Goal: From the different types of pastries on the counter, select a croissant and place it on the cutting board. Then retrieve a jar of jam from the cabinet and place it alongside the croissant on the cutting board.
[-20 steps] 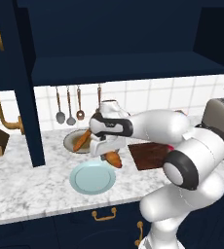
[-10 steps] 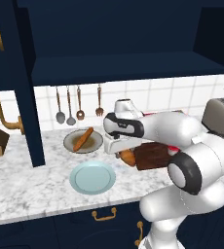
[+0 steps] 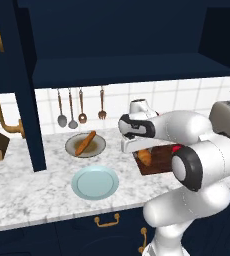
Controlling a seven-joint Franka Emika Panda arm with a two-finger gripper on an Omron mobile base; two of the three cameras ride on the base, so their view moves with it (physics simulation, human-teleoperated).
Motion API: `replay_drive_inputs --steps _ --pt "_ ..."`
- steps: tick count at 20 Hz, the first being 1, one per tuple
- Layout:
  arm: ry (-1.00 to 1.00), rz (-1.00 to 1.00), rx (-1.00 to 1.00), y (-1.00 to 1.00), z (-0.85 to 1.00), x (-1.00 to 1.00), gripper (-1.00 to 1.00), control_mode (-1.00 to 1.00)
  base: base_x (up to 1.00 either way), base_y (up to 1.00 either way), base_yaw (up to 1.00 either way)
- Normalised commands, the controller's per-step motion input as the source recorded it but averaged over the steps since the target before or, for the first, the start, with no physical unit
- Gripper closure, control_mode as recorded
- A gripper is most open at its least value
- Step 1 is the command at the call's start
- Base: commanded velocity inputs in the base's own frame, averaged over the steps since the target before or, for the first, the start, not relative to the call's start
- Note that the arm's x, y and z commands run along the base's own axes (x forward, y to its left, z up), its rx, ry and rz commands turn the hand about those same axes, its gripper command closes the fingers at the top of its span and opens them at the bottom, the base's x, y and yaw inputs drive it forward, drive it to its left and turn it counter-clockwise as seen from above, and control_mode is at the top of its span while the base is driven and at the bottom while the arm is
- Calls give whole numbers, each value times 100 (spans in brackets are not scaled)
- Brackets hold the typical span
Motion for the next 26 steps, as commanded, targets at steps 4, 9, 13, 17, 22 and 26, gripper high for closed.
replay_drive_inputs --steps 4,9,13,17,22,26 --pt "-1 -12 -4 -59 0 4 100 -100 0 0 0" --pt "-1 -10 0 -58 -5 19 100 -100 0 0 0" --pt "-10 -9 0 -29 -18 48 100 -100 0 0 0" --pt "-8 -5 0 -24 -14 31 100 -100 0 0 0" --pt "0 0 0 -30 -12 -5 100 -100 0 0 0" --pt "-1 -2 0 -2 -28 0 100 -100 0 0 0"
